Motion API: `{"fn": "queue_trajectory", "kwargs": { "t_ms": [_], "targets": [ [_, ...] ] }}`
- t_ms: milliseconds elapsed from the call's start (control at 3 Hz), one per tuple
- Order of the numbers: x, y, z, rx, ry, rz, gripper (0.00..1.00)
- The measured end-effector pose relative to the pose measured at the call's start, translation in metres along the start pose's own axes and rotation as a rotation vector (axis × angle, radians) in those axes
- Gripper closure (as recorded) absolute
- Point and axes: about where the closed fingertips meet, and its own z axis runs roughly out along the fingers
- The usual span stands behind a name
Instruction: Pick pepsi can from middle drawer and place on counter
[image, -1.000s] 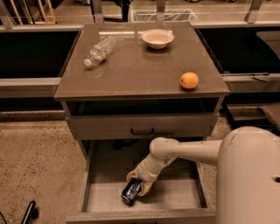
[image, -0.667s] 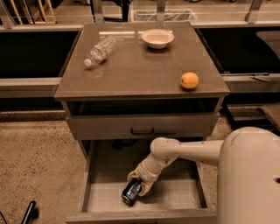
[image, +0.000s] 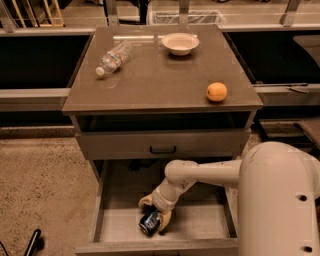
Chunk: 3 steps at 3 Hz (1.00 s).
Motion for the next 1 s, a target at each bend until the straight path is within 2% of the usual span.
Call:
{"fn": "queue_trajectory", "kwargs": {
  "t_ms": [333,667,1000],
  "targets": [
    [-0.0046,-0.0019,0.0117,-0.016,-0.004,-0.013,0.18],
    [-0.0064,-0.0023,0.0144,-0.015,-0.010,-0.017,0.36],
    [-0.0116,-0.0033,0.0084,0.023,-0.027,-0.031,0.59]
  ]
}}
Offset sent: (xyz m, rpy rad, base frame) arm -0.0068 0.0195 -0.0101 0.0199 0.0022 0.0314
